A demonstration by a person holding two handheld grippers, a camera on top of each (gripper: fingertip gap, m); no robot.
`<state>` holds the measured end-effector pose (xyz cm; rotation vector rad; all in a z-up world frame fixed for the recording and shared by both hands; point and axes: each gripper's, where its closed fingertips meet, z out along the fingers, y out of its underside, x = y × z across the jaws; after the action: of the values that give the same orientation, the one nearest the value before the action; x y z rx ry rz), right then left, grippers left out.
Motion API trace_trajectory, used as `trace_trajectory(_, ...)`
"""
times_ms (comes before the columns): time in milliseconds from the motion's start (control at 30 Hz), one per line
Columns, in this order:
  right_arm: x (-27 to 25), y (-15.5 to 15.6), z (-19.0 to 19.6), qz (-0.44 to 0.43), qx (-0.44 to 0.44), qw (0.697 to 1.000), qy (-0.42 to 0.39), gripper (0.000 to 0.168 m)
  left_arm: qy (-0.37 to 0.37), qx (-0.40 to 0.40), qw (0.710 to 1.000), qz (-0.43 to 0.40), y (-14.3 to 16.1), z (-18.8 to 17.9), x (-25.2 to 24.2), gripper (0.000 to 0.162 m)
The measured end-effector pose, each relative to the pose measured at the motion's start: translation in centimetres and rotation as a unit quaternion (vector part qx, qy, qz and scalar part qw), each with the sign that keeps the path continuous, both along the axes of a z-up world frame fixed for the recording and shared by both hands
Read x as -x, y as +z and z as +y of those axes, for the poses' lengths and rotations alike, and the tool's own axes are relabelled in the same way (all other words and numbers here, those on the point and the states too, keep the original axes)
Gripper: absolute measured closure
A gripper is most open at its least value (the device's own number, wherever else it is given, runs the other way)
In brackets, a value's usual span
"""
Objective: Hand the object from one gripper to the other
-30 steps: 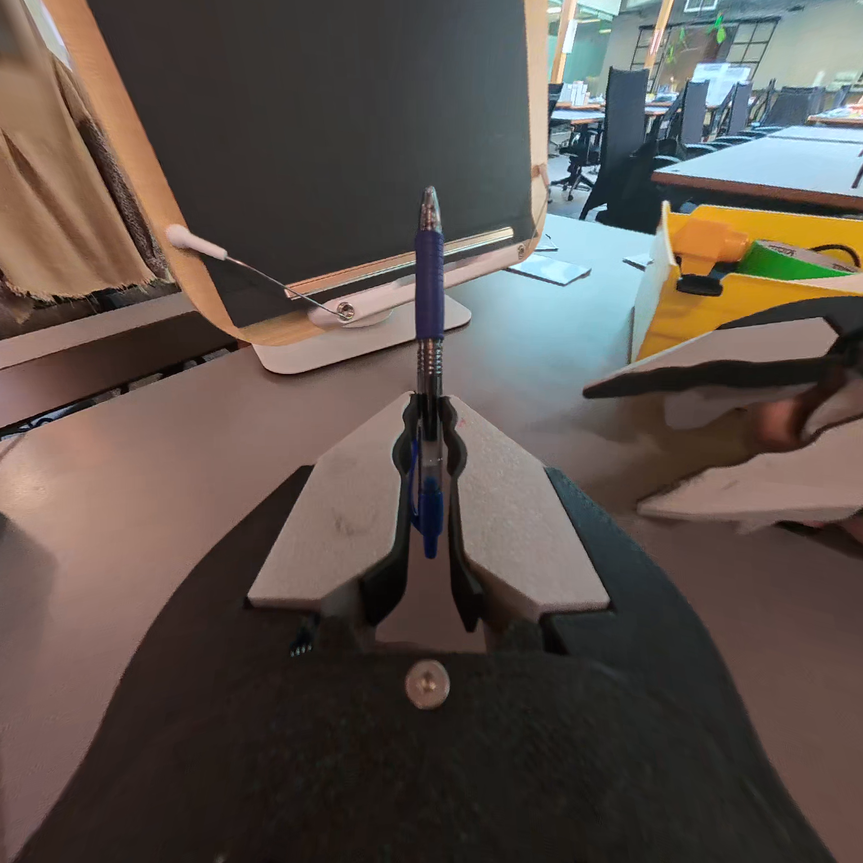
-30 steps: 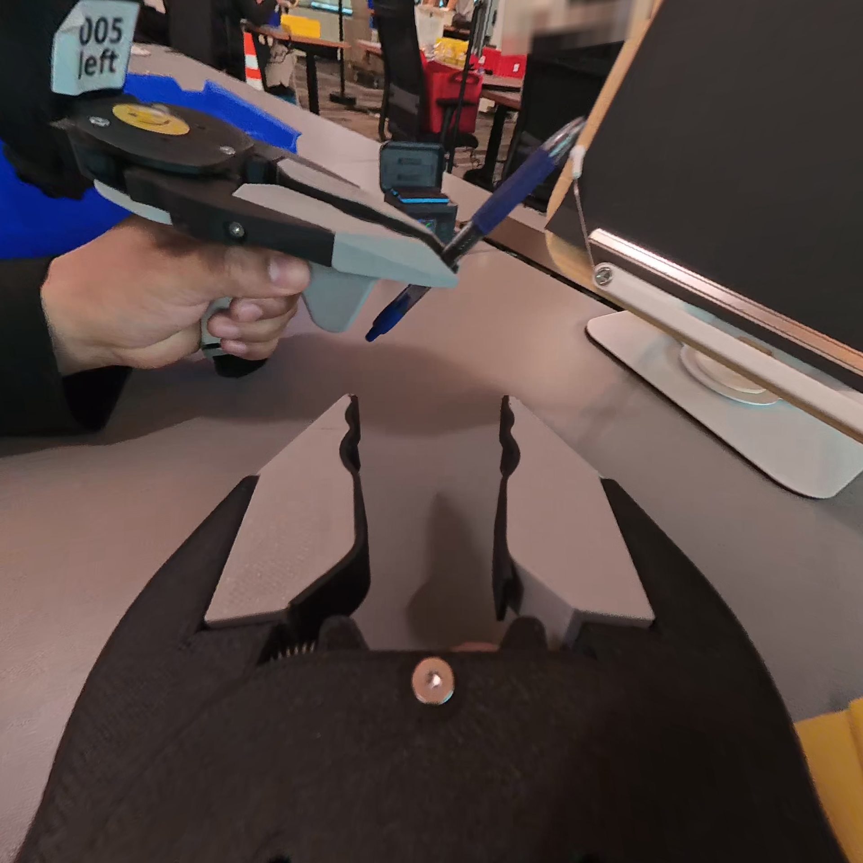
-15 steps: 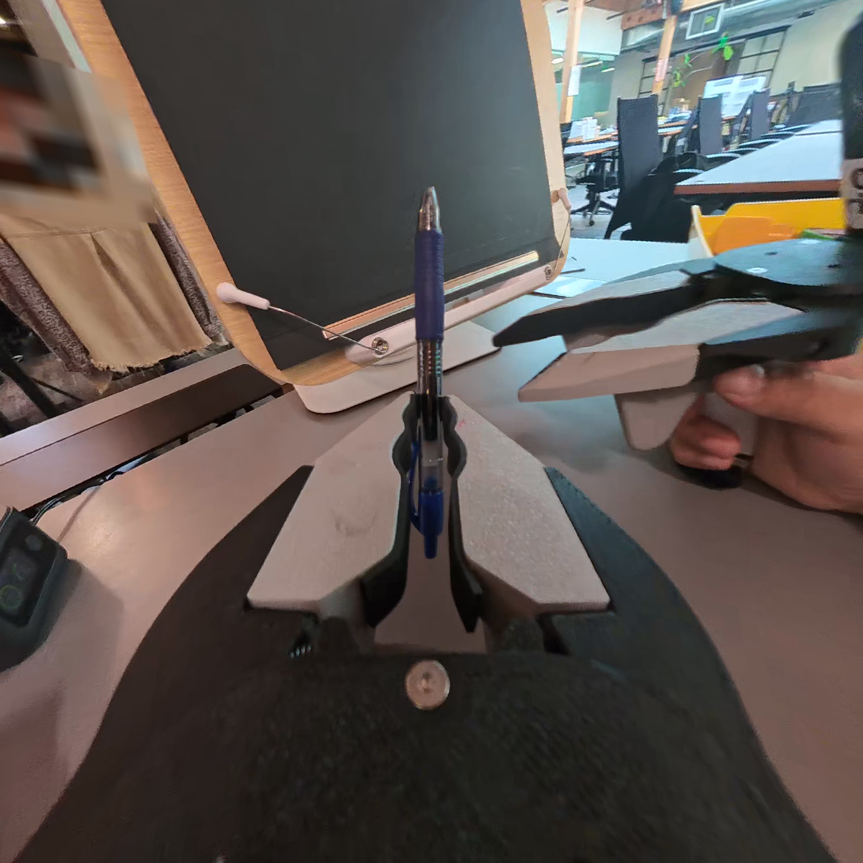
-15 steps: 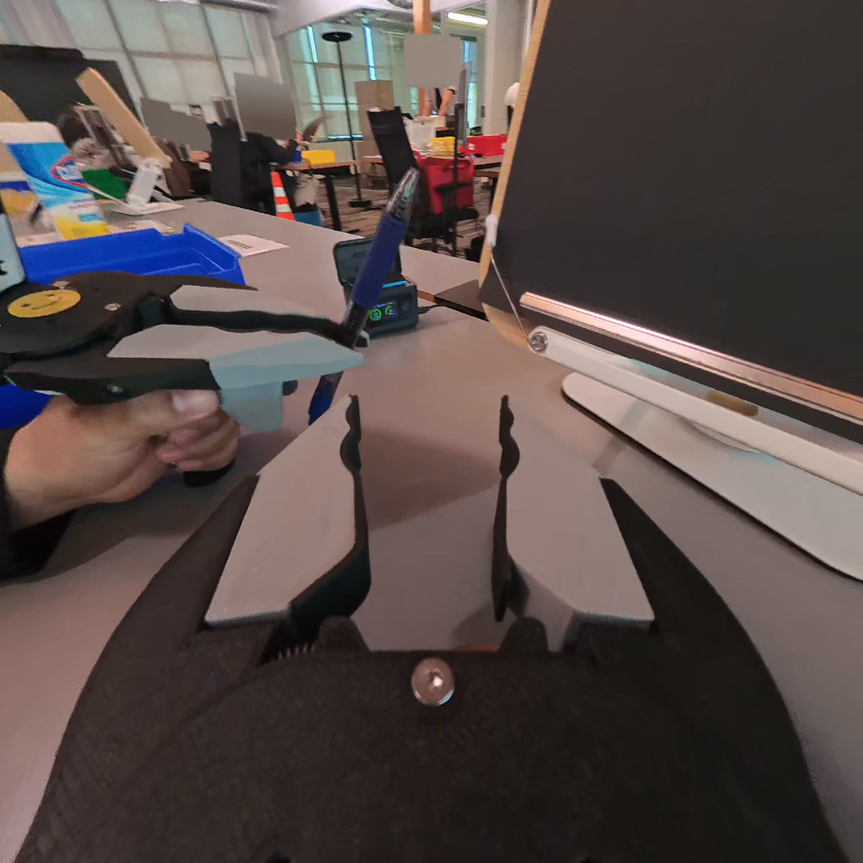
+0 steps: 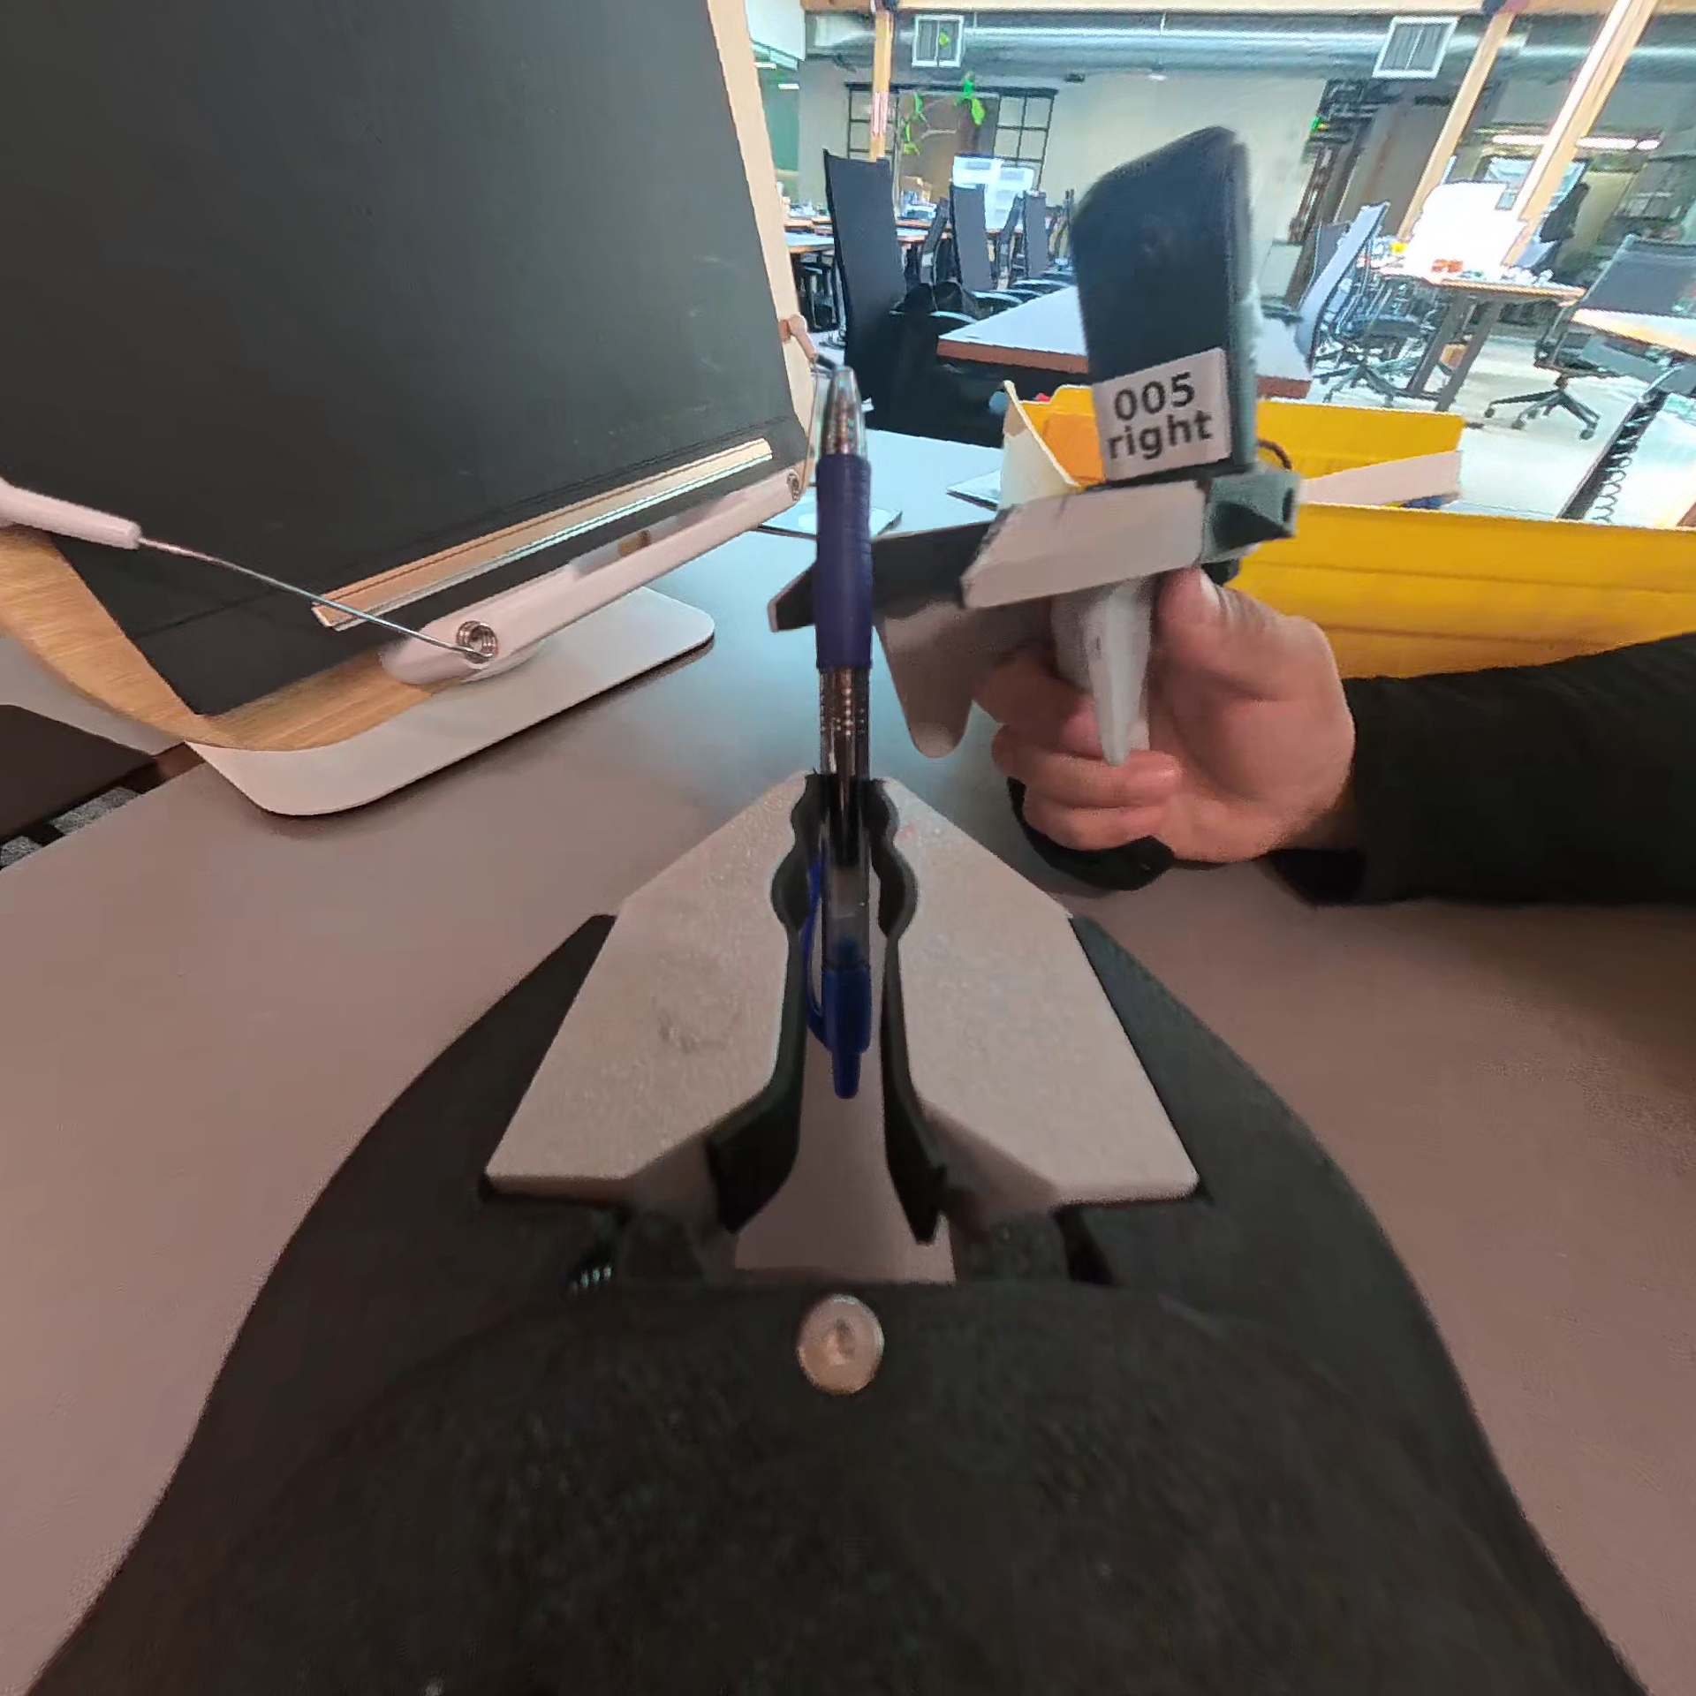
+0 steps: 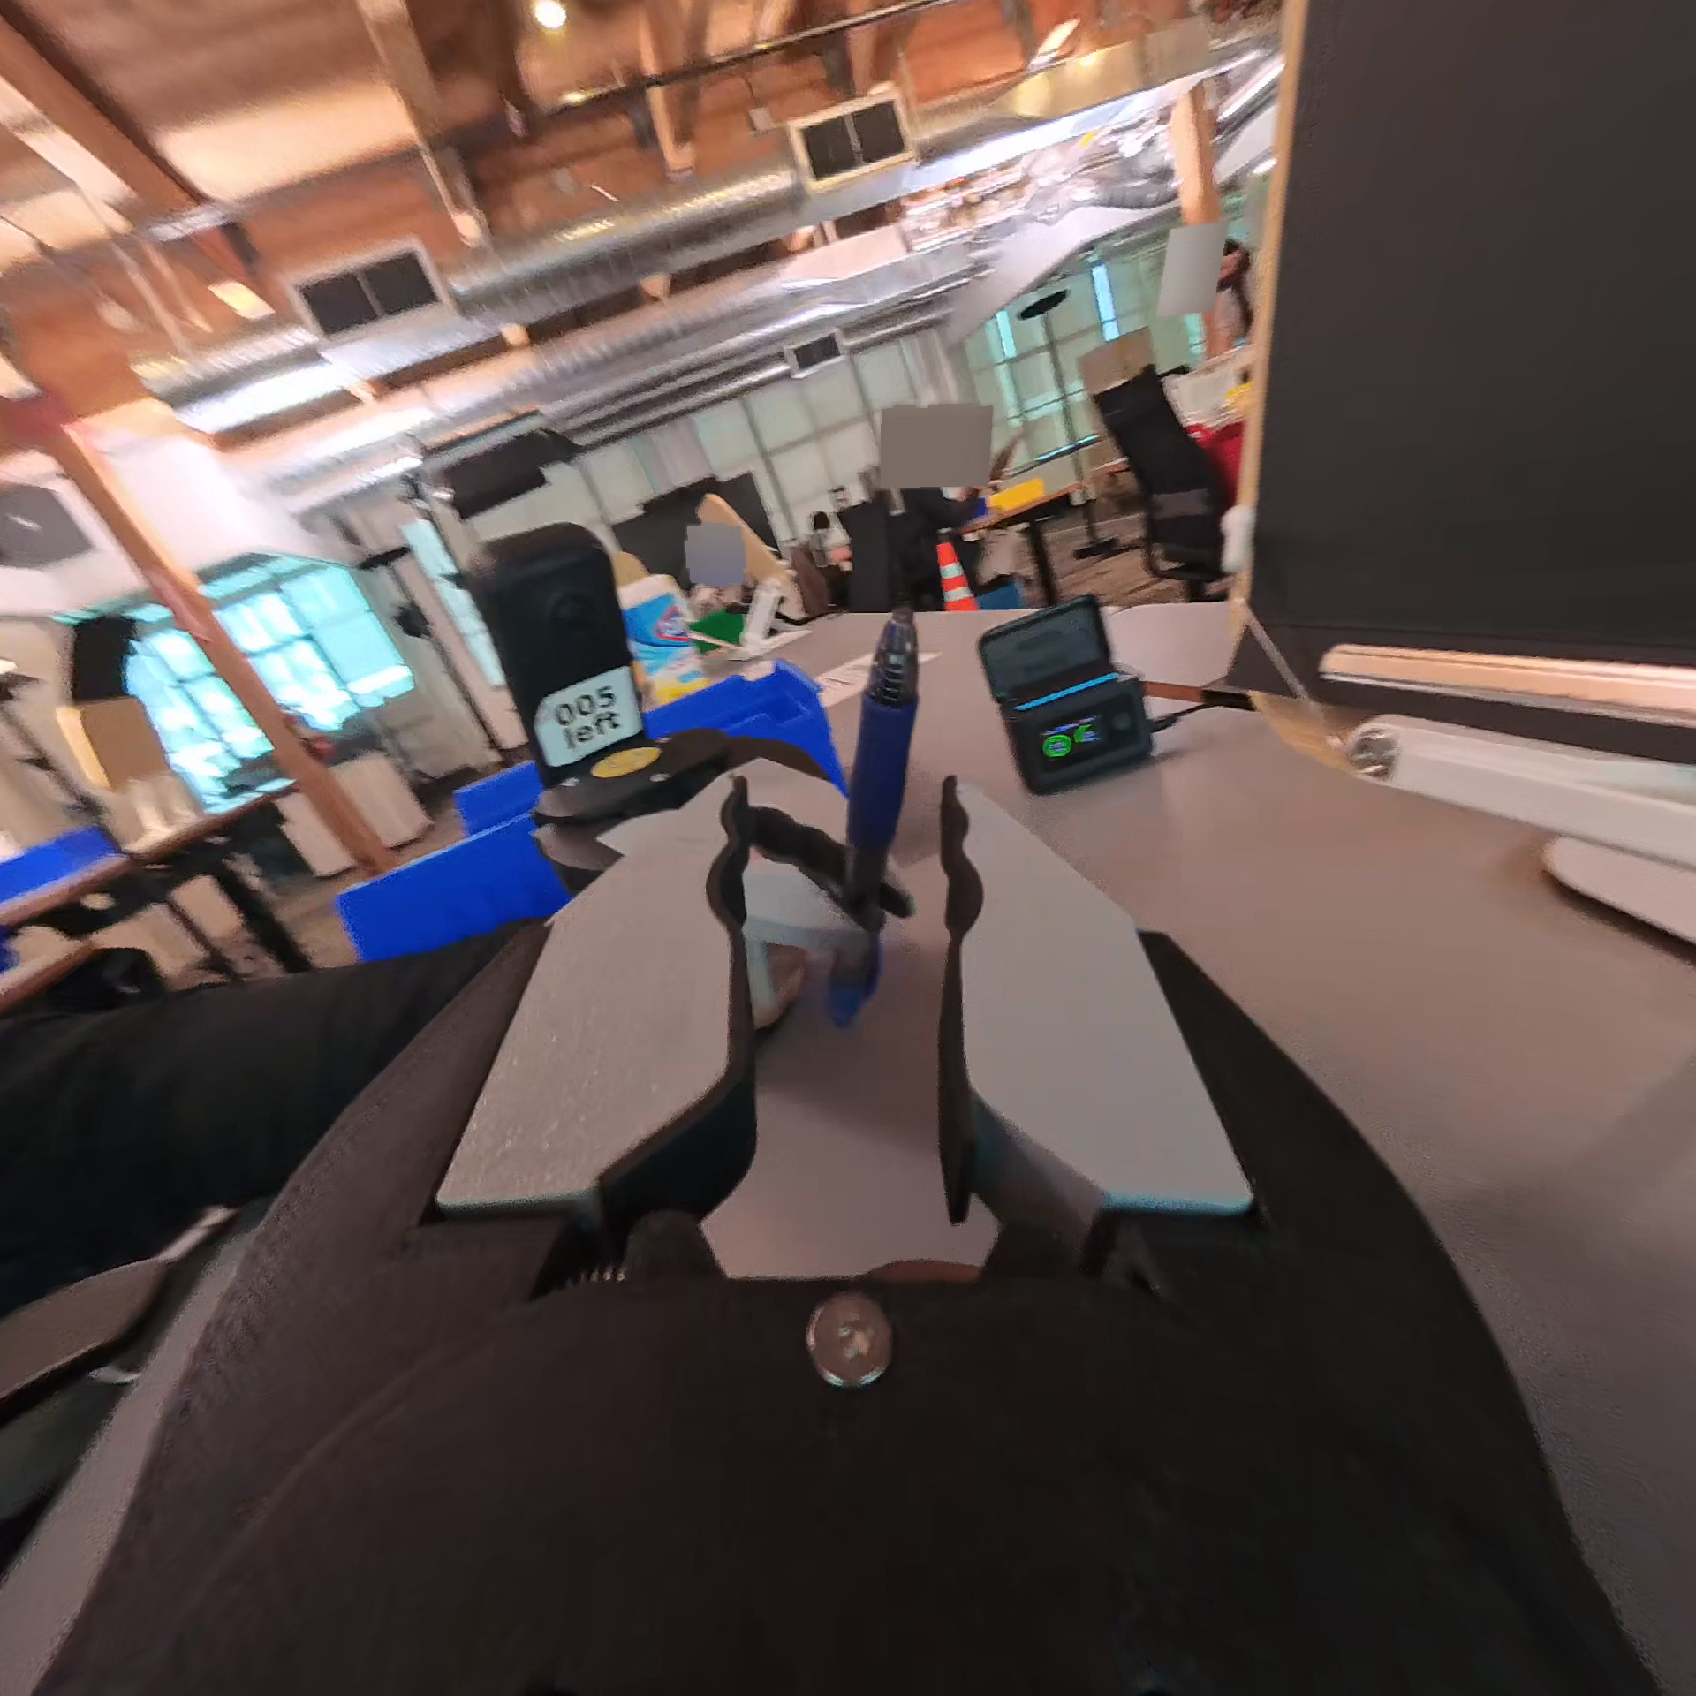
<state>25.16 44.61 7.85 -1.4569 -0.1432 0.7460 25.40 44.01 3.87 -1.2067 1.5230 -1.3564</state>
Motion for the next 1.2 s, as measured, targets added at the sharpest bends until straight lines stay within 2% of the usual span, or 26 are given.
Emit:
trace_trajectory(100, 0.7, 0.0, -0.2, 0.022, 0.006, 0.999, 0.032, 0.138, -0.012, -0.004, 1.000, 0.014, -0.4, -0.8, 0.1, 0.155)
trace_trajectory(267, 1.2, -0.5, 0.1, 0.004, 0.020, 0.999, 0.025, 0.160, -0.010, -0.007, 1.000, 0.013, -0.4, -1.3, 0.2, 0.155)
trace_trajectory(433, 1.0, -0.7, 0.2, -0.019, 0.023, 1.000, 0.010, 0.160, -0.001, 0.001, 1.000, 0.016, -0.4, -1.2, 0.2, 0.155)
trace_trajectory(700, 2.4, -1.0, -1.1, -0.004, 0.035, 0.999, 0.031, 0.160, -0.003, -0.008, 0.999, 0.032, -0.9, -2.8, 1.3, 0.155)
trace_trajectory(833, 3.1, -1.4, -1.0, -0.049, 0.031, 0.998, 0.034, 0.159, -0.003, -0.004, 0.998, 0.057, -1.6, -2.9, 1.1, 0.155)
trace_trajectory(1067, 2.9, -1.3, -0.7, -0.037, 0.030, 0.998, 0.044, 0.160, 0.001, 0.020, 0.999, 0.046, -1.1, -2.4, 1.2, 0.155)
trace_trajectory(1200, 3.0, -0.6, -0.9, -0.047, 0.012, 0.998, 0.033, 0.160, -0.009, 0.067, 0.997, 0.038, -0.6, -1.9, 1.3, 0.142)
